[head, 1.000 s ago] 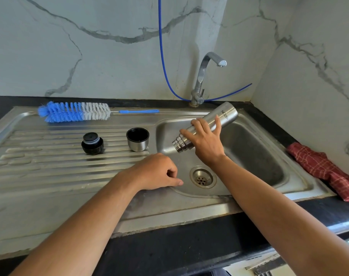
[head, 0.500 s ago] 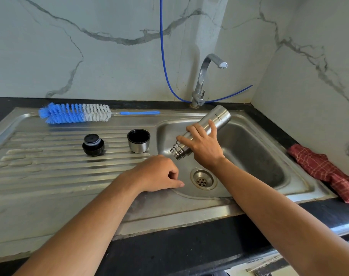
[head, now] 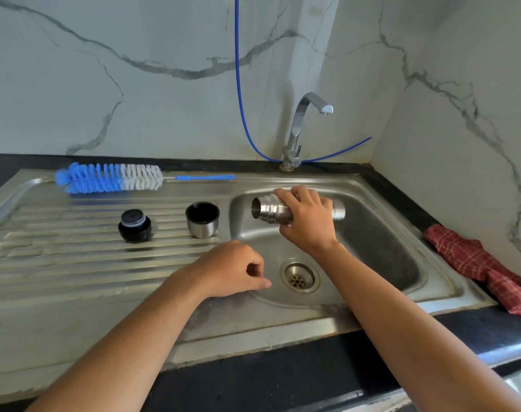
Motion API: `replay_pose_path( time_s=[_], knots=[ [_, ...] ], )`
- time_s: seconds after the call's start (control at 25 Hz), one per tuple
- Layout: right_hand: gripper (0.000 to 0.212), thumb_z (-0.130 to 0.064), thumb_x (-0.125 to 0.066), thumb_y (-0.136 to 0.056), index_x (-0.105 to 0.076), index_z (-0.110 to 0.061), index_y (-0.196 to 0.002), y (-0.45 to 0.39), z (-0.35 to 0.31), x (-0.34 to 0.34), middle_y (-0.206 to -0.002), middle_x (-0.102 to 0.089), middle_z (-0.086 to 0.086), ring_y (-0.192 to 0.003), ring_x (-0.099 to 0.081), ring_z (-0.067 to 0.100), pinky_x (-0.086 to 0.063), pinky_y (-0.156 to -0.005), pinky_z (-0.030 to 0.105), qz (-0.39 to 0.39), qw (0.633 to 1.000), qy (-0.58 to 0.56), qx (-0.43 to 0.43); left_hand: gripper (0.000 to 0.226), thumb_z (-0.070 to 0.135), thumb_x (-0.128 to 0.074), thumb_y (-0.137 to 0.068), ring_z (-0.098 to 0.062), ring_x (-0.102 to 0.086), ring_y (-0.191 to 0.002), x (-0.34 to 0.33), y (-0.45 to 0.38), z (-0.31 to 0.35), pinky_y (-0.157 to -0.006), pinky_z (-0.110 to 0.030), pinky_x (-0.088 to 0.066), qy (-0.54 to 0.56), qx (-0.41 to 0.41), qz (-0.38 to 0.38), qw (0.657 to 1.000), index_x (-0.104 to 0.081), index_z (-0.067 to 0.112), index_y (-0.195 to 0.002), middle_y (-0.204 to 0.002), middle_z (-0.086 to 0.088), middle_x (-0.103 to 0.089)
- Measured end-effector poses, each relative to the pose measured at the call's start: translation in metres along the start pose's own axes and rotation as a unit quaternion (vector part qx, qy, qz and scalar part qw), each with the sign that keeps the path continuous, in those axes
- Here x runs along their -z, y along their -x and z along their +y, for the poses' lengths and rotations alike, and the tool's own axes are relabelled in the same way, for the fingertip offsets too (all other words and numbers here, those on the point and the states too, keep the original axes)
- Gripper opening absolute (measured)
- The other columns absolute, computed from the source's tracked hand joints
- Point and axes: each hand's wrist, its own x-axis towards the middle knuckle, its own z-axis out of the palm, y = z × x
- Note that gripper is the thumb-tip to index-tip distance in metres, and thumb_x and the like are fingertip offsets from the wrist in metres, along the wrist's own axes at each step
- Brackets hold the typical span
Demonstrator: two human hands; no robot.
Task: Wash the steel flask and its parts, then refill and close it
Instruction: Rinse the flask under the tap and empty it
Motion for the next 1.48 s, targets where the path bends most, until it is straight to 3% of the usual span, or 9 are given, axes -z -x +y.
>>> replay_pose_path(
  time_s=[0.16, 0.32, 0.44, 0.56, 0.68, 0.8, 1.04, 1.24, 1.48],
  knots=[
    [0.068, -0.042, -0.078, -0.065, -0.052, -0.037, -0.127, -0.015, 0.022, 0.017, -0.114, -0.062, -0.007, -0.098, -0.061, 0.019, -0.054, -0.083, 0.042, -0.005, 0.967, -0.184, -0.175, 0.016, 0.044, -0.079, -0.082, -0.003, -0.065, -0.069, 0.014, -0.016, 0.013, -0.069, -0.031, -0.056, 0.113, 0.037, 0.139, 0.983, -0.072, 0.030, -0.076, -0.073, 0.015, -0.070],
    [0.052, -0.043, -0.083, -0.063, -0.055, -0.037, -0.106, -0.011, 0.045, -0.005, -0.099, -0.068, -0.011, -0.090, -0.067, 0.013, -0.059, -0.087, 0.046, -0.035, 0.886, -0.349, -0.302, 0.006, 0.030, -0.074, -0.084, -0.002, -0.062, -0.064, 0.066, -0.088, 0.019, -0.071, -0.030, -0.056, 0.068, 0.073, 0.254, 0.962, -0.071, 0.026, -0.079, -0.067, 0.015, -0.068],
    [0.048, -0.041, -0.087, -0.067, -0.058, -0.032, -0.104, -0.014, 0.057, -0.019, -0.096, -0.069, -0.010, -0.088, -0.068, 0.012, -0.060, -0.087, 0.046, -0.040, 0.853, -0.398, -0.336, 0.009, 0.029, -0.069, -0.089, -0.014, -0.069, -0.083, 0.094, -0.158, 0.023, -0.082, -0.035, -0.056, 0.031, 0.086, 0.289, 0.953, -0.071, 0.027, -0.098, -0.088, 0.010, -0.074],
    [0.044, -0.039, -0.088, -0.069, -0.058, -0.033, -0.102, -0.019, 0.058, -0.027, -0.093, -0.070, -0.010, -0.085, -0.069, 0.010, -0.061, -0.085, 0.043, -0.026, 0.845, -0.419, -0.331, 0.030, 0.031, -0.066, -0.097, -0.023, -0.068, -0.103, 0.100, -0.224, 0.022, -0.080, -0.033, -0.051, -0.035, 0.081, 0.282, 0.955, -0.066, 0.020, -0.125, -0.116, -0.001, -0.072],
    [0.043, -0.045, -0.087, -0.069, -0.057, -0.035, -0.099, -0.021, 0.054, -0.037, -0.091, -0.070, -0.011, -0.083, -0.069, 0.007, -0.061, -0.082, 0.040, -0.046, 0.855, -0.418, -0.304, 0.036, 0.027, -0.064, -0.100, -0.024, -0.065, -0.111, 0.094, -0.273, 0.016, -0.080, -0.028, -0.044, -0.079, 0.069, 0.246, 0.963, -0.063, 0.019, -0.135, -0.131, -0.007, -0.066],
    [0.047, -0.051, -0.086, -0.067, -0.058, -0.039, -0.103, -0.027, 0.055, -0.043, -0.092, -0.071, -0.014, -0.084, -0.069, 0.005, -0.061, -0.083, 0.039, -0.053, 0.863, -0.414, -0.284, 0.026, 0.019, -0.068, -0.097, -0.022, -0.066, -0.098, 0.089, -0.297, 0.007, -0.075, -0.026, -0.043, -0.120, 0.054, 0.199, 0.971, -0.070, 0.014, -0.122, -0.116, -0.006, -0.069],
    [0.051, -0.050, -0.087, -0.068, -0.060, -0.034, -0.109, -0.032, 0.055, -0.048, -0.094, -0.071, -0.014, -0.088, -0.068, 0.006, -0.060, -0.086, 0.040, -0.047, 0.855, -0.433, -0.280, 0.007, 0.015, -0.066, -0.097, -0.022, -0.063, -0.077, 0.099, -0.301, 0.004, -0.069, -0.031, -0.048, -0.170, 0.108, 0.222, 0.954, -0.066, 0.008, -0.096, -0.082, -0.005, -0.061],
    [0.053, -0.048, -0.088, -0.070, -0.060, -0.033, -0.113, -0.036, 0.055, -0.047, -0.096, -0.070, -0.015, -0.090, -0.067, 0.004, -0.060, -0.088, 0.038, -0.044, 0.856, -0.436, -0.275, 0.016, 0.010, -0.071, -0.093, -0.022, -0.056, -0.084, 0.094, -0.297, -0.005, -0.076, -0.031, -0.044, -0.203, 0.176, 0.156, 0.951, -0.068, 0.004, -0.107, -0.096, -0.009, -0.063],
    [0.055, -0.046, -0.089, -0.071, -0.059, -0.033, -0.116, -0.037, 0.058, -0.048, -0.099, -0.069, -0.015, -0.092, -0.067, 0.004, -0.060, -0.088, 0.037, -0.033, 0.856, -0.435, -0.277, 0.018, 0.008, -0.075, -0.090, -0.023, -0.061, -0.089, 0.093, -0.301, -0.005, -0.078, -0.031, -0.045, -0.186, 0.179, 0.158, 0.953, -0.068, 0.003, -0.106, -0.104, -0.012, -0.069]
  ],
)
